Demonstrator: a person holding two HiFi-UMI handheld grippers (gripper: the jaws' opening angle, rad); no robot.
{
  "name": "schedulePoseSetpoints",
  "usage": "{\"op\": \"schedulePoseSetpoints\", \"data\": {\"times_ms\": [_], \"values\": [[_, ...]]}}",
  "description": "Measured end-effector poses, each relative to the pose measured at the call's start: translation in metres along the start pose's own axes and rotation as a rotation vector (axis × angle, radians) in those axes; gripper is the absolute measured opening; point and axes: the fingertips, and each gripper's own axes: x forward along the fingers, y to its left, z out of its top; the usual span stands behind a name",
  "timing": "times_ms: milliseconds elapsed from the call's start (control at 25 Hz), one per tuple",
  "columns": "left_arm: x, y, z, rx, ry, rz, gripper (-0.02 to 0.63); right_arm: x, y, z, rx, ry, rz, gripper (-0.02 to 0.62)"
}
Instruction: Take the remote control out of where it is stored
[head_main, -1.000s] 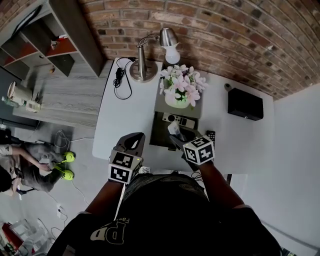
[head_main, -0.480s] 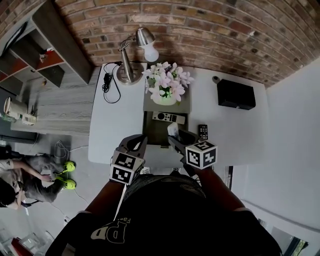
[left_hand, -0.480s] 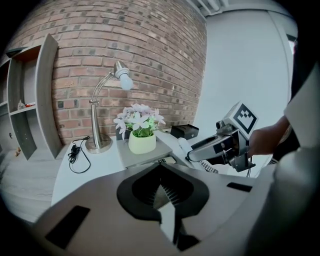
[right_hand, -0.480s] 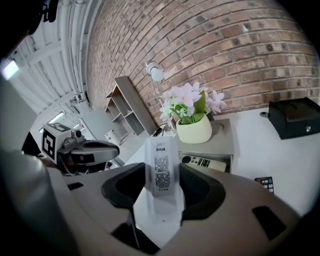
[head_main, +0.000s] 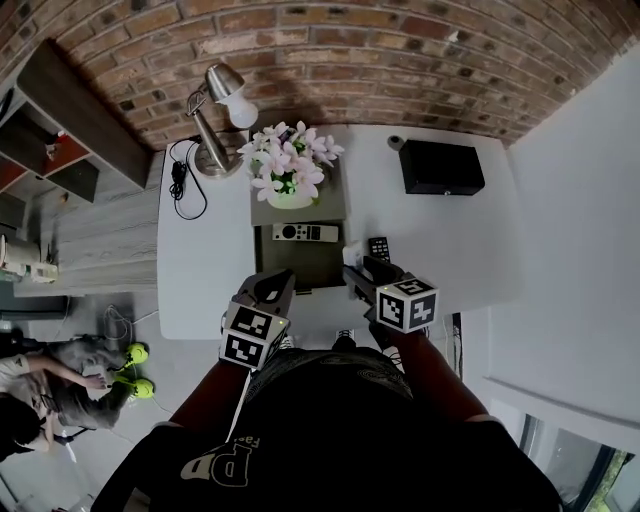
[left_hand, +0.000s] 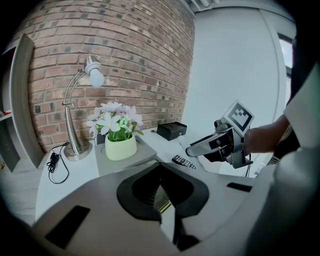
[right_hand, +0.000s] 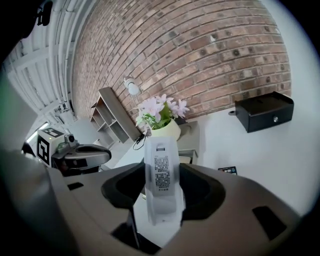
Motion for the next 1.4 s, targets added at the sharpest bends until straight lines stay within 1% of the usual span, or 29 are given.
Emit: {"op": "schedulePoseSetpoints", "data": {"times_ms": [320, 560, 840, 1080, 1400], "values": [[0.032, -0.039, 0.009, 0.053, 0.018, -0.070, 0.006, -0.028, -0.052, -0.002, 0.077, -0.024, -0.084, 0.213], [0.053, -0.058, 0.016, 0.065, 0.021, -0.103, 0.007, -0.043, -0.091, -0.009, 0.130, -0.015, -0.161, 0.213], [0.074, -0.076, 0.020, 0.074, 0.034, -0.130, 0.006, -0.057, -0.134, -0.018, 0.162, 0.003, -0.246, 0.213], [0.086, -0.089, 0.023, 0.081, 0.049, -0.147, 0.006, -0.063, -0.173, -0.026, 0.183, 0.041, -0.327, 0.213], [0.100, -0.100, 0.025, 0.083, 0.065, -0.160, 0.007, -0.054, -0.202, -0.044, 0.183, 0.131, -0.376, 0.213]]}}
